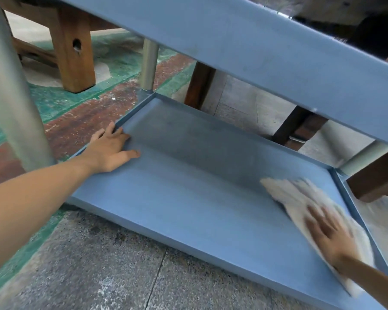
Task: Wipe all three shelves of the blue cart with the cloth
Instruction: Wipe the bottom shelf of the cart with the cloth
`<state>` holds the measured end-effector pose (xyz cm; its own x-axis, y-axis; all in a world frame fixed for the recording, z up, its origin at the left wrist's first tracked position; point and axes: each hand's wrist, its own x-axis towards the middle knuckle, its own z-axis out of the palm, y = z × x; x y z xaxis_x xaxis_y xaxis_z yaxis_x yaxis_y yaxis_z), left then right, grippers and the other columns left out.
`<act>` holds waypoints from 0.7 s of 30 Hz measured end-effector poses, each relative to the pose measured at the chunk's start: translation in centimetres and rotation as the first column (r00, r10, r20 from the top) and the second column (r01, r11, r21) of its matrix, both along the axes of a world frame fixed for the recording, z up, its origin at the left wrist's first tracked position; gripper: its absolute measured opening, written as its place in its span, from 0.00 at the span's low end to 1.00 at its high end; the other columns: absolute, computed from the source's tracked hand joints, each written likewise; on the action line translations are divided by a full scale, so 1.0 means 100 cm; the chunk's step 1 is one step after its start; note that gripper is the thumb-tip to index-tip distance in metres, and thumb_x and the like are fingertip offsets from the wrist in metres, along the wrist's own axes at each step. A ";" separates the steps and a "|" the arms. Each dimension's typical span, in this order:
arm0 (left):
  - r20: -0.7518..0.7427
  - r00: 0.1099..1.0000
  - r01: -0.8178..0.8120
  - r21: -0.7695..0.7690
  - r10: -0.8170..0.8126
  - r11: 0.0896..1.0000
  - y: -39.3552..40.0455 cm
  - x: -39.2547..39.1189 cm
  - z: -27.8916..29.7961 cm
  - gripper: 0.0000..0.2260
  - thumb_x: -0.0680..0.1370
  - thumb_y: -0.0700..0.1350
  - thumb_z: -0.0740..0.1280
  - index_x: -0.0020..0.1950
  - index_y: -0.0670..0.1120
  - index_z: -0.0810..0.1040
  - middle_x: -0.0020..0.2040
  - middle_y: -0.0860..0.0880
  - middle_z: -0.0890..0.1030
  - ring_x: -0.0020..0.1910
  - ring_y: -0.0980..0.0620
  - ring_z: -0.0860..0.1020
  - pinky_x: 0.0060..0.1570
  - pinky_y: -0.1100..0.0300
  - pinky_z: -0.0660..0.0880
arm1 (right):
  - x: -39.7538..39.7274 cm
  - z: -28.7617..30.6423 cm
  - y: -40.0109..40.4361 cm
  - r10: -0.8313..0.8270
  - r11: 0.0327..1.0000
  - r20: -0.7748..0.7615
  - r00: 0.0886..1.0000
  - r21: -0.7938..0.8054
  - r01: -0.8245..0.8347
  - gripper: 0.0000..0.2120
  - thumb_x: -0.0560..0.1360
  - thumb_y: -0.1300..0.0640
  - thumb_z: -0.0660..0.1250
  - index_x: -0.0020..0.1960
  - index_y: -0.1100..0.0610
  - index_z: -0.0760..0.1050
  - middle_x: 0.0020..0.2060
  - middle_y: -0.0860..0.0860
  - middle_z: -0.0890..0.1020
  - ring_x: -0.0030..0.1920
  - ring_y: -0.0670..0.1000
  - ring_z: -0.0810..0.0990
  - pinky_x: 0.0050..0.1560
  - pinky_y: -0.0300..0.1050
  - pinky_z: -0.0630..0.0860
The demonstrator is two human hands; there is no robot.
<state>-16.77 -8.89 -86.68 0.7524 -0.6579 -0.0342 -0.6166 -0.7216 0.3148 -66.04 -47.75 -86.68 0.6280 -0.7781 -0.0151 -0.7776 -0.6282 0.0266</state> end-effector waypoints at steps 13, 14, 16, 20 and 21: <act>-0.625 0.732 -0.617 -0.438 0.271 0.655 -0.005 -0.012 0.051 0.31 0.65 0.76 0.50 0.56 0.61 0.77 0.66 0.45 0.78 0.59 0.39 0.78 0.65 0.42 0.70 | 0.066 -0.011 0.083 0.159 0.974 0.016 0.987 0.163 -0.160 0.24 0.75 0.31 0.35 0.71 0.22 0.44 0.83 0.41 0.42 0.82 0.43 0.36 0.82 0.47 0.38; -0.656 0.701 -0.649 -0.427 0.278 0.629 -0.005 -0.010 0.048 0.31 0.65 0.77 0.51 0.56 0.61 0.77 0.65 0.45 0.78 0.59 0.39 0.78 0.66 0.42 0.70 | 0.086 -0.010 0.100 0.243 0.956 -0.010 0.970 0.173 -0.238 0.23 0.76 0.32 0.34 0.71 0.21 0.43 0.83 0.41 0.40 0.81 0.43 0.33 0.82 0.46 0.36; -0.691 0.668 -0.681 -0.416 0.277 0.603 -0.004 -0.006 0.045 0.35 0.63 0.78 0.51 0.59 0.61 0.77 0.66 0.45 0.78 0.59 0.39 0.78 0.66 0.42 0.70 | 0.130 -0.008 0.136 0.418 0.894 -0.014 0.908 0.184 -0.409 0.21 0.79 0.33 0.34 0.71 0.19 0.44 0.81 0.36 0.36 0.80 0.41 0.29 0.80 0.45 0.32; -0.723 0.654 -0.680 -0.432 0.224 0.592 -0.003 -0.003 0.042 0.40 0.61 0.79 0.50 0.65 0.63 0.75 0.70 0.48 0.76 0.64 0.40 0.76 0.67 0.41 0.68 | 0.222 -0.005 0.211 0.704 0.674 0.084 0.705 0.233 -0.701 0.18 0.82 0.31 0.36 0.69 0.14 0.43 0.79 0.31 0.34 0.79 0.38 0.27 0.77 0.45 0.27; -0.733 0.652 -0.677 -0.448 0.194 0.583 -0.004 -0.003 0.042 0.40 0.60 0.79 0.50 0.66 0.64 0.74 0.70 0.49 0.76 0.65 0.41 0.75 0.68 0.41 0.67 | 0.243 -0.007 0.229 0.772 0.594 0.102 0.627 0.234 -0.769 0.18 0.82 0.31 0.37 0.70 0.15 0.44 0.80 0.32 0.35 0.79 0.39 0.27 0.78 0.47 0.28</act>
